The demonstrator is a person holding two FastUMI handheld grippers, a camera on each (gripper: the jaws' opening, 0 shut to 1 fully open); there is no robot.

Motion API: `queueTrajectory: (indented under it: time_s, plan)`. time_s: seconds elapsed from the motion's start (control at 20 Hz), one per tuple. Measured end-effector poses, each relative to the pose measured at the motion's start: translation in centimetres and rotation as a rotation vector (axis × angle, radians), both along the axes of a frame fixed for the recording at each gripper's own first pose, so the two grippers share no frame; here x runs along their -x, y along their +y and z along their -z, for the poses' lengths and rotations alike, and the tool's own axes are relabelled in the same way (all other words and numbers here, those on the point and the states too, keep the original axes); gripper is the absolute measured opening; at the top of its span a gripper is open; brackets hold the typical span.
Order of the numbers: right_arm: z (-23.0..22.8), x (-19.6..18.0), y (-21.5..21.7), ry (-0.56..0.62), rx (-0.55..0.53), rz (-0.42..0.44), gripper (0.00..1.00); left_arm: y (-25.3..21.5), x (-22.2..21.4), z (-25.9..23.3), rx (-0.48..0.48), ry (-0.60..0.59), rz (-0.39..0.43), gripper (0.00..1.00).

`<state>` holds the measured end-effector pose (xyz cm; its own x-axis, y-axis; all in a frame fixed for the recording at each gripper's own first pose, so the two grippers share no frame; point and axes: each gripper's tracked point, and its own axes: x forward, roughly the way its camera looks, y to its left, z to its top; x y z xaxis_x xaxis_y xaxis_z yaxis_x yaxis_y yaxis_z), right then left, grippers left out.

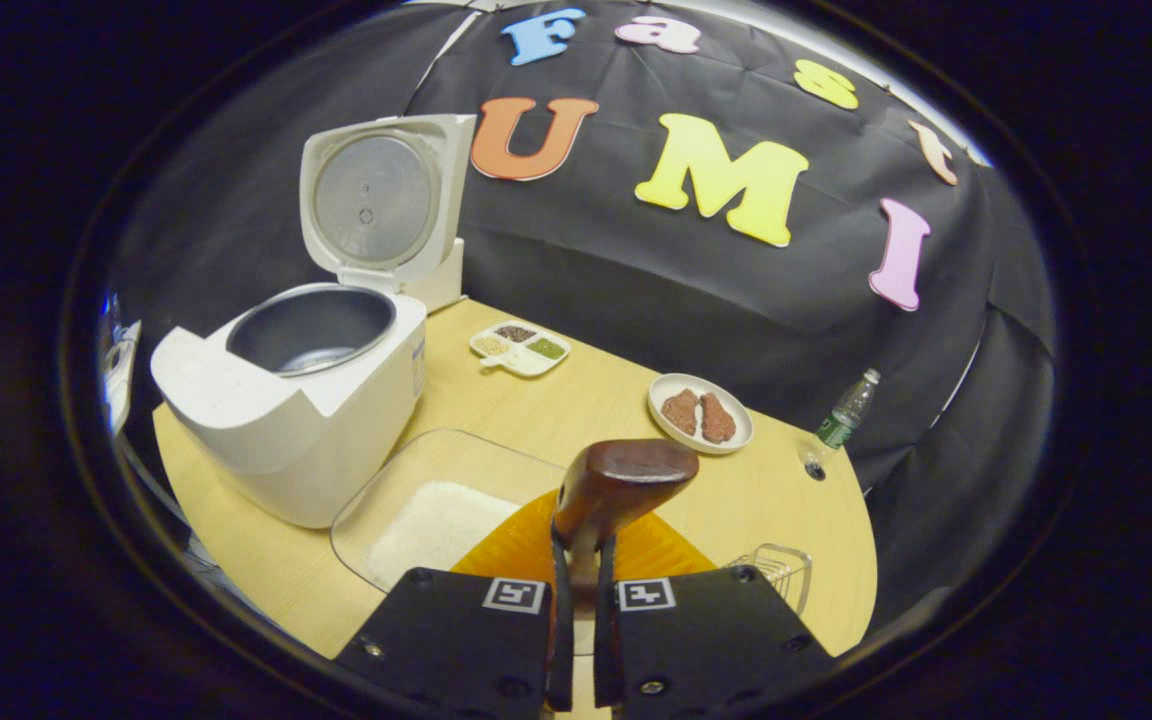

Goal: Close the left gripper, press the button to open the rice cooker; take a wooden spoon from the chopstick holder with the right hand, scoop a spoonful of rice and pour it into the rice cooker, then put the wooden spoon back into the chopstick holder.

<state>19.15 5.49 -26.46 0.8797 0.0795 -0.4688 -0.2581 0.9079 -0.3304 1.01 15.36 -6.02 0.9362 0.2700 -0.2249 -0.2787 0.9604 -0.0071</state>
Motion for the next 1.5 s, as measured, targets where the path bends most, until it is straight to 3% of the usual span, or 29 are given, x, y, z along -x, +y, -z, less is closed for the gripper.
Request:
queueTrajectory:
  time_s: [0.2,0.5,0.95,1.5]
  plan:
    - [1.4,0.5,0.7,0.029,-0.048,0.023,0.13,0.6,1.3,0.3,-0.007,0.023,-0.004,0.94]
    - [2.2,1.0,3.2,0.147,-0.304,0.079,0.13,1.1,2.3,0.6,0.014,0.035,-0.021,0.94]
    - [1.8,1.0,6.2,0.262,-0.558,0.092,0.13,1.3,2.7,0.7,0.01,0.047,-0.046,0.94]
    - [1.5,-0.5,4.3,0.361,-0.908,0.177,0.13,-0.2,2.2,-0.1,-0.004,0.057,-0.054,0.94]
